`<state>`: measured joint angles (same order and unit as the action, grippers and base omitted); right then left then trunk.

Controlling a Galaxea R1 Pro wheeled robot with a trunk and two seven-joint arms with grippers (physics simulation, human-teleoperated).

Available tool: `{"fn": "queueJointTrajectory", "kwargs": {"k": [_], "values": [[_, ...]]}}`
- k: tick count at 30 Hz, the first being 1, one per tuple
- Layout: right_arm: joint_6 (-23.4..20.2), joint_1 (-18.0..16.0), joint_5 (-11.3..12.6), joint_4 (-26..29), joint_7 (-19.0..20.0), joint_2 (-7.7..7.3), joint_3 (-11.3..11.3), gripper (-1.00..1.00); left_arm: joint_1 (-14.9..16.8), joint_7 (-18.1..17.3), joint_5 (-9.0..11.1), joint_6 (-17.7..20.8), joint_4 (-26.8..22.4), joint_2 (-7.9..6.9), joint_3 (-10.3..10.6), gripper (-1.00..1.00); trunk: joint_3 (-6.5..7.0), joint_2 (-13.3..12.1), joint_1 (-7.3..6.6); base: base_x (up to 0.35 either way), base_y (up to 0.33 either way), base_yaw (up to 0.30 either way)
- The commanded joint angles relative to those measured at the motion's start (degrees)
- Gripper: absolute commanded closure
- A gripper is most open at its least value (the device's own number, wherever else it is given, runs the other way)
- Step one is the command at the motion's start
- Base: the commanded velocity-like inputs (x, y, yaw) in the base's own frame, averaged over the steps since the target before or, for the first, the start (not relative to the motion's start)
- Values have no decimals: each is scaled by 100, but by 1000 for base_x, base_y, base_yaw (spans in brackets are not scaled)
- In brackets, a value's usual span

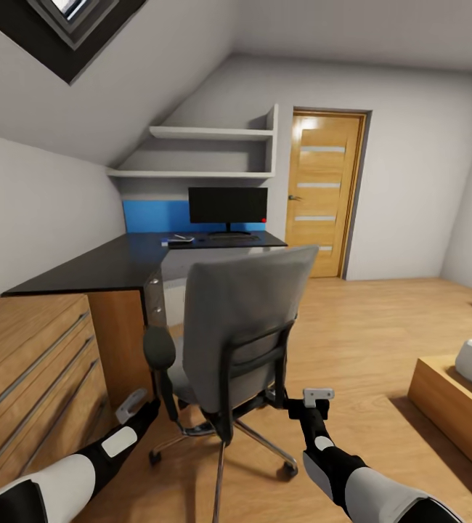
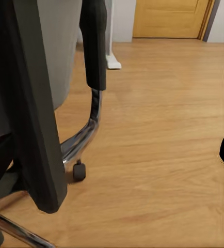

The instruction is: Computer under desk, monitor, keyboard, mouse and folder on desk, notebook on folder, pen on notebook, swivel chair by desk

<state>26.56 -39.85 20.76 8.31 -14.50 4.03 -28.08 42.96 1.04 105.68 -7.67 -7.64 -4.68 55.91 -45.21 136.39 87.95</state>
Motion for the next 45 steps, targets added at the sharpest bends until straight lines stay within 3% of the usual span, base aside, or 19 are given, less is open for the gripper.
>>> {"fn": "queueJointTrajectory", "kwargs": {"k": [1,17,25,45], "values": [[16,-5,42,-5,-27,1,-49,-100,2,0,55,-25,-18,-2,79,-100,1,3,-1,1,0,-169],[16,-3,42,-5,-27,1,-49,-100,2,1,45,-30,-18,7,156,-100,48,3,-1,25,0,-73],[16,3,42,-5,-27,1,-49,-100,2,2,-369,-33,-18,38,157,-100,48,3,-1,285,-40,0],[16,3,42,-5,-27,1,-49,-100,2,1,-390,-33,-18,55,165,-100,48,3,-1,257,-233,0]]}}
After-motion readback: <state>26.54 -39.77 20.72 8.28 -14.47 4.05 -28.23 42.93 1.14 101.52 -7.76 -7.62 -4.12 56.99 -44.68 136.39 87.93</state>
